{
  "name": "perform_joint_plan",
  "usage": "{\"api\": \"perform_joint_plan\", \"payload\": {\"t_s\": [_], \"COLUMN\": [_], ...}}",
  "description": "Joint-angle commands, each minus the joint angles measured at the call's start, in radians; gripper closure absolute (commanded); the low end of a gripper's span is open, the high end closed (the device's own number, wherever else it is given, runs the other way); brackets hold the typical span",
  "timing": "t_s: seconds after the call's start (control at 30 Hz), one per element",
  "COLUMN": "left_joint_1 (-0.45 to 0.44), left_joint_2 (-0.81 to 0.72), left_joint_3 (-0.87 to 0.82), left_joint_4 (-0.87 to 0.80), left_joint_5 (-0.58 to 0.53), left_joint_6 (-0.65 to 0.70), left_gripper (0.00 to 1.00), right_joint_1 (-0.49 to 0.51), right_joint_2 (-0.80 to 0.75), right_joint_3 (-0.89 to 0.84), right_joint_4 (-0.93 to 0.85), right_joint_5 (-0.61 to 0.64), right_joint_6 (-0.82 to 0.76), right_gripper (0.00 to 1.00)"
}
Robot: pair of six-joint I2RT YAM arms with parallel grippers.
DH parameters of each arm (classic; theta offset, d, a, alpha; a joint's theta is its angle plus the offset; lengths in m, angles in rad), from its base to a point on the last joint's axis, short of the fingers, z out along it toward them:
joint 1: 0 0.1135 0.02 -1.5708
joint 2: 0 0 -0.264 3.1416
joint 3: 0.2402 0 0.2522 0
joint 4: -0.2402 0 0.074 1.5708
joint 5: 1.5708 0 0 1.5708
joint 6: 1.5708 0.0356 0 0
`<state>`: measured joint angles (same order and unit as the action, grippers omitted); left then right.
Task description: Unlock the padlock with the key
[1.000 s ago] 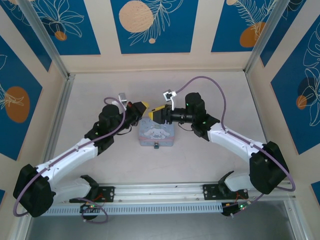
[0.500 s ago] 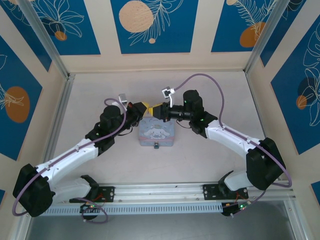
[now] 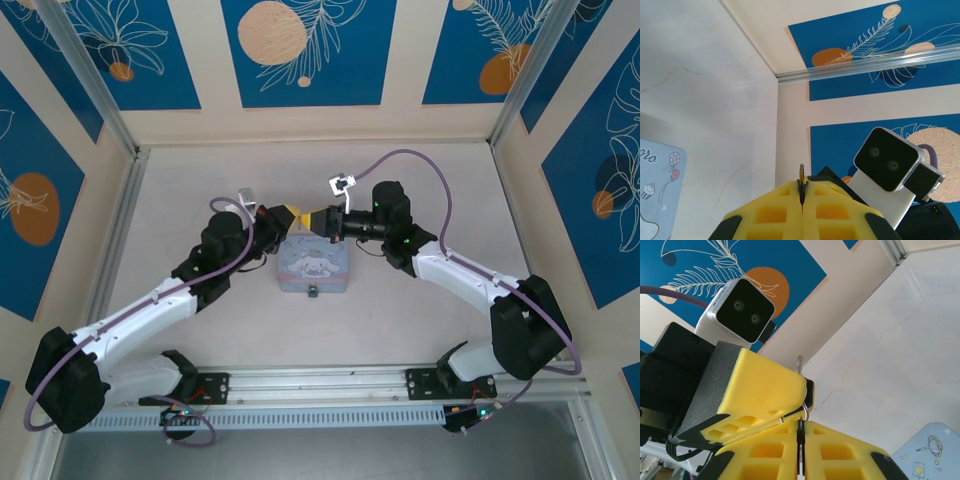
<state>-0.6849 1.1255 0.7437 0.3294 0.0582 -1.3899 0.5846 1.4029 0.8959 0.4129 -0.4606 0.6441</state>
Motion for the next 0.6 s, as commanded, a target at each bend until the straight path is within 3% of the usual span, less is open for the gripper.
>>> {"api": "perform_joint_plan", "payload": {"t_s": [0.0,0.07,0.17,0.43,0.57], "left_joint_1": [-0.015,-0.016,-0.02,-0.023,-0.013], "left_joint_2": [0.011,0.015,0.02,0.022,0.013], "left_joint_3": [0.006,0.012,0.016,0.022,0.038], "left_joint_4": [0.025,0.026,0.025,-0.009,-0.055], "left_joint_5": [0.008,0.01,0.01,-0.006,-0.027], "left_joint_6": [-0.007,-0.006,-0.006,0.034,0.081], "left_gripper": [1.0,1.0,1.0,0.98,0.49], "right_joint_1": [-0.003,0.0,0.0,-0.001,-0.019], "right_joint_2": [-0.004,0.001,0.007,0.008,-0.002], "right_joint_3": [-0.007,-0.006,-0.004,-0.019,-0.059], "right_joint_4": [0.036,0.037,0.043,0.036,0.036], "right_joint_5": [-0.035,-0.035,-0.041,-0.015,0.044], "right_joint_6": [0.014,0.015,0.02,0.097,0.19], "right_gripper": [0.9,0.9,1.0,1.0,1.0]}}
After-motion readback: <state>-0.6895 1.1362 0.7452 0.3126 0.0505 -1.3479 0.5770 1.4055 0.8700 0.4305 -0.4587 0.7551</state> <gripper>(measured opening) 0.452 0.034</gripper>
